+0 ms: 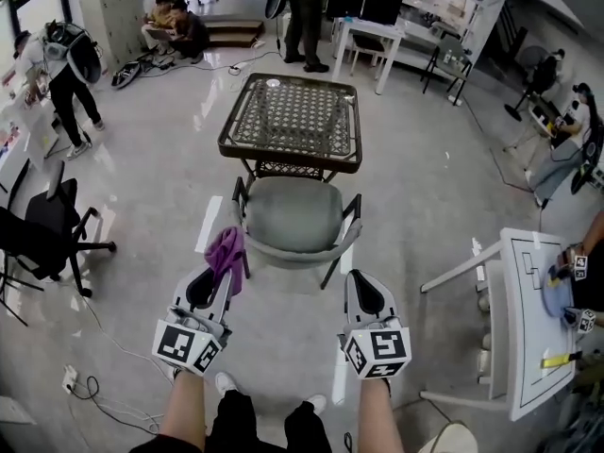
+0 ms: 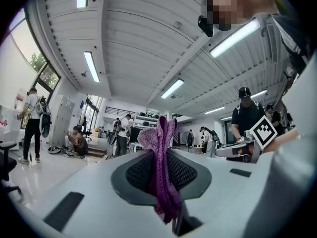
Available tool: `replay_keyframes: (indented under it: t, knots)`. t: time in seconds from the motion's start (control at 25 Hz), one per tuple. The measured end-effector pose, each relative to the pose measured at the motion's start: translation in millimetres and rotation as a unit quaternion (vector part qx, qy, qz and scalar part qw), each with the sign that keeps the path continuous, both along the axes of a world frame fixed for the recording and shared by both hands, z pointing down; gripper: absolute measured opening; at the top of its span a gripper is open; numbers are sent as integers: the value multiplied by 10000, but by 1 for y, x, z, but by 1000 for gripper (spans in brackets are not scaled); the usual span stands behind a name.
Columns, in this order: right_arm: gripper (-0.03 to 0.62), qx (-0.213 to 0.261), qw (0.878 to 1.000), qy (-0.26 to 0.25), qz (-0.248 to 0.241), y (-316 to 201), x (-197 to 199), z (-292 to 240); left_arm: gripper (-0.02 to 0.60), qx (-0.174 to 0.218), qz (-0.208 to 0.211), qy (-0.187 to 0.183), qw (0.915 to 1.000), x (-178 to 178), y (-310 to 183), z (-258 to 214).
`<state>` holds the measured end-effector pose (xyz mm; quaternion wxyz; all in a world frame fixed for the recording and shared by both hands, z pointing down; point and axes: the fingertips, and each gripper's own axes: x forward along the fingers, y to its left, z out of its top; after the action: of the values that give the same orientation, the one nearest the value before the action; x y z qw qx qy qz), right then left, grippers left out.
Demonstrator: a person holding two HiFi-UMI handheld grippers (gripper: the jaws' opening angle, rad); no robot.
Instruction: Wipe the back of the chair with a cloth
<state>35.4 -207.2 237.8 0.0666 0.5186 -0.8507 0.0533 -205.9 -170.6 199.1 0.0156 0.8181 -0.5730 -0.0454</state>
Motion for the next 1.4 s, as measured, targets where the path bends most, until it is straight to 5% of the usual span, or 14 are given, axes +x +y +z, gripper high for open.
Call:
replay_keyframes:
  t: [0.56, 1.4]
  knots:
    - [28, 301, 9994, -178, -26, 30, 3, -92, 78, 324, -416, -111, 9985, -30, 39, -101]
    - [26, 817, 9966, 80, -71, 37, -1, -159, 78, 742, -618, -369, 9946, -42, 54, -158]
